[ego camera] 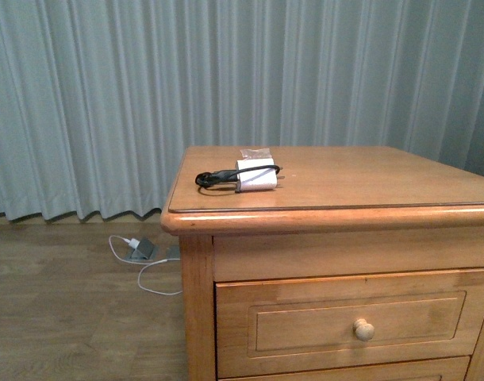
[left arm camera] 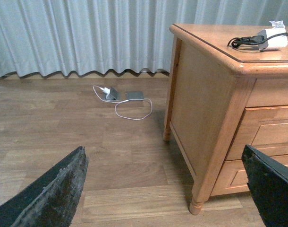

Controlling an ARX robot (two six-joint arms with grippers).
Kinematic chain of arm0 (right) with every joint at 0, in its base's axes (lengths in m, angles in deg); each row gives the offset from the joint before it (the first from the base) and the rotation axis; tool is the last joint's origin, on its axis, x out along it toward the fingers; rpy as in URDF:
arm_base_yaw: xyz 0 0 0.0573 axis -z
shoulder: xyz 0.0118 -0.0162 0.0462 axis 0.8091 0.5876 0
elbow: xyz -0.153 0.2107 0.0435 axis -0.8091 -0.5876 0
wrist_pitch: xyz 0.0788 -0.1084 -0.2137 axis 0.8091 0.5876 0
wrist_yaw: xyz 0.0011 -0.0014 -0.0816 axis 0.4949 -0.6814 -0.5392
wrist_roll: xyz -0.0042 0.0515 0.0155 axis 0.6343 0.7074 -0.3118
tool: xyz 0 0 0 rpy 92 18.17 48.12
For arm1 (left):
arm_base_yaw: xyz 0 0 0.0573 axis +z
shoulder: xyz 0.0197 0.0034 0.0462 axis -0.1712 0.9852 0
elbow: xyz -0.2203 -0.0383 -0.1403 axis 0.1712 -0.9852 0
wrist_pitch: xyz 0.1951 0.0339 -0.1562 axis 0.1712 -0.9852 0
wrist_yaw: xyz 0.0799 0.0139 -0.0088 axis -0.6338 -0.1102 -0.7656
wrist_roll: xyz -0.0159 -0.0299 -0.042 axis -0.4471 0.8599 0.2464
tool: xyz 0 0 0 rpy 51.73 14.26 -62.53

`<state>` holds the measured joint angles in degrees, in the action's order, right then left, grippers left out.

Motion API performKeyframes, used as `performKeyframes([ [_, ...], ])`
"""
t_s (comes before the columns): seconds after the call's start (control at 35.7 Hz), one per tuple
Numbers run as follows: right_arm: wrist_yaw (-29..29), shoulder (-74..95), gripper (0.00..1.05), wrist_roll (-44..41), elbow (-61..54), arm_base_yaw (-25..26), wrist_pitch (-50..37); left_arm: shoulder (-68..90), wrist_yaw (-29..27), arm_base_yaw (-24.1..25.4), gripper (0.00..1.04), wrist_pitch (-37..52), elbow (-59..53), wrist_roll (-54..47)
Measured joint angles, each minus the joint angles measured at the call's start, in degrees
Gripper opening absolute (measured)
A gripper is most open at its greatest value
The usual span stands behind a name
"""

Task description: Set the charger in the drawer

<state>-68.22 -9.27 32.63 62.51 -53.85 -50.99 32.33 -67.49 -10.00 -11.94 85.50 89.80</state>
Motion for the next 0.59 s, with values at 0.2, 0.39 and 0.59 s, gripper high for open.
performKeyframes([
  [0.2,0.0,0.0,0.97,0.0,0.0,0.0,0.0,0.0,0.0,0.0,0.98,0.0,0.0,0.0],
  [0.39,0.0,0.0,0.96,0.0,0.0,0.0,0.0,0.0,0.0,0.0,0.98,0.0,0.0,0.0],
  [0.59,11.6,10.2,0.96,-6.1,3.0,2.1,4.6,0.0,0.1,0.0,0.98,0.0,0.0,0.0],
])
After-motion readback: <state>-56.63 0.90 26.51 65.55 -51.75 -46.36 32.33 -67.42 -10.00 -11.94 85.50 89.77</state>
